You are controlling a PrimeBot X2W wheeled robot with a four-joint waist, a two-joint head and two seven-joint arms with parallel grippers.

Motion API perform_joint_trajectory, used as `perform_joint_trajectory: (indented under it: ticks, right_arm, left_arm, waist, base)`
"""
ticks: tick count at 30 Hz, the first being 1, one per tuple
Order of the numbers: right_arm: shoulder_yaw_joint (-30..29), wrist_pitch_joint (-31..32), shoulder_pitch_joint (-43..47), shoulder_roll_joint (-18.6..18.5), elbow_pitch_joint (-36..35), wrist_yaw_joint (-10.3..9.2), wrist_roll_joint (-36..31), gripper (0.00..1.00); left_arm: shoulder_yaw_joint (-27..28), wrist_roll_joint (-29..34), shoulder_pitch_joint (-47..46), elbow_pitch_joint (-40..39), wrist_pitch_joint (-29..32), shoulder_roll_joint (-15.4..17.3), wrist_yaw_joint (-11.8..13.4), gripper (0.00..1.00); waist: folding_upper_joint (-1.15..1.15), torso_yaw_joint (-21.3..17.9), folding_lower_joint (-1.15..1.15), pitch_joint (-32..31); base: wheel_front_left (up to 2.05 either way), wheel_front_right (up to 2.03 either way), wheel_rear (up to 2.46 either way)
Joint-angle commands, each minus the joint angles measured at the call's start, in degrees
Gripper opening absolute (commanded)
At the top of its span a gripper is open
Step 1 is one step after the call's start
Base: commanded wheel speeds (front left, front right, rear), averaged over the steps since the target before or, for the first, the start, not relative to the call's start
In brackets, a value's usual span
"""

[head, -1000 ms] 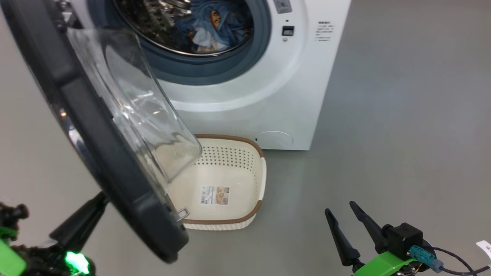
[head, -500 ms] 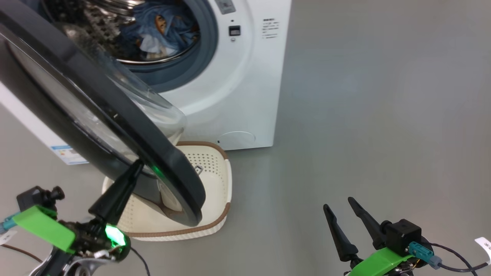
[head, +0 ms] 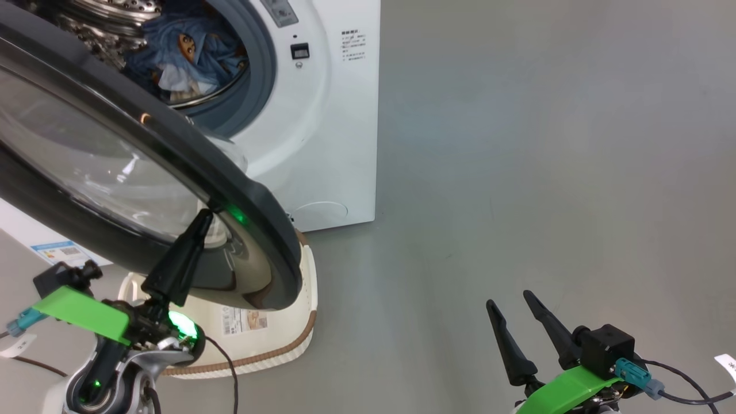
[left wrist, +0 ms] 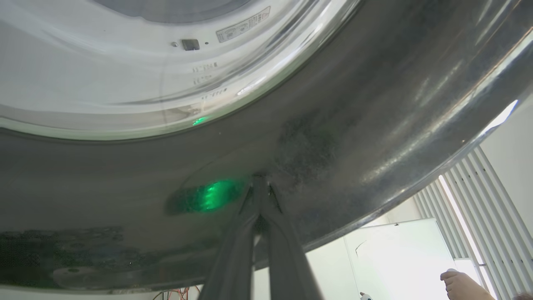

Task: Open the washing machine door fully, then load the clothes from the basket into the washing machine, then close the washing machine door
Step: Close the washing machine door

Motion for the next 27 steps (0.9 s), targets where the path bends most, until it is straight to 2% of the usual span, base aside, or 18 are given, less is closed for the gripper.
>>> perform_joint_trajectory:
  ticks: [1, 6, 27]
  right_arm:
    - [1.2, -0.6, -1.5, 0.3, -1.0, 0.09, 0.5, 1.00]
    - [0.9, -0.7, -1.0, 0.7, -0.9, 0.09, 0.5, 1.00]
    - [0.2, -0.7, 1.7, 1.4, -1.9, 0.09, 1.4, 1.00]
  left_arm:
    - [1.5, 0.2, -2.1, -0.7, -0.5, 0.9, -0.8, 0.00]
    - [2.3, 0.8, -0.4, -0.5, -3.1, 0.9, -1.0, 0.00]
    - [3.8, 5.3, 16.9, -9.9, -16.6, 0.9, -1.0, 0.00]
  waist:
    - [0.00, -0.2, 0.00, -0.4]
    - [0.00, 0.4, 0.00, -2.0]
    - [0.00, 3.1, 0.00, -7.5]
  base:
    - [0.00, 0.00, 0.00]
    - [0.00, 0.00, 0.00]
    - [0.00, 0.00, 0.00]
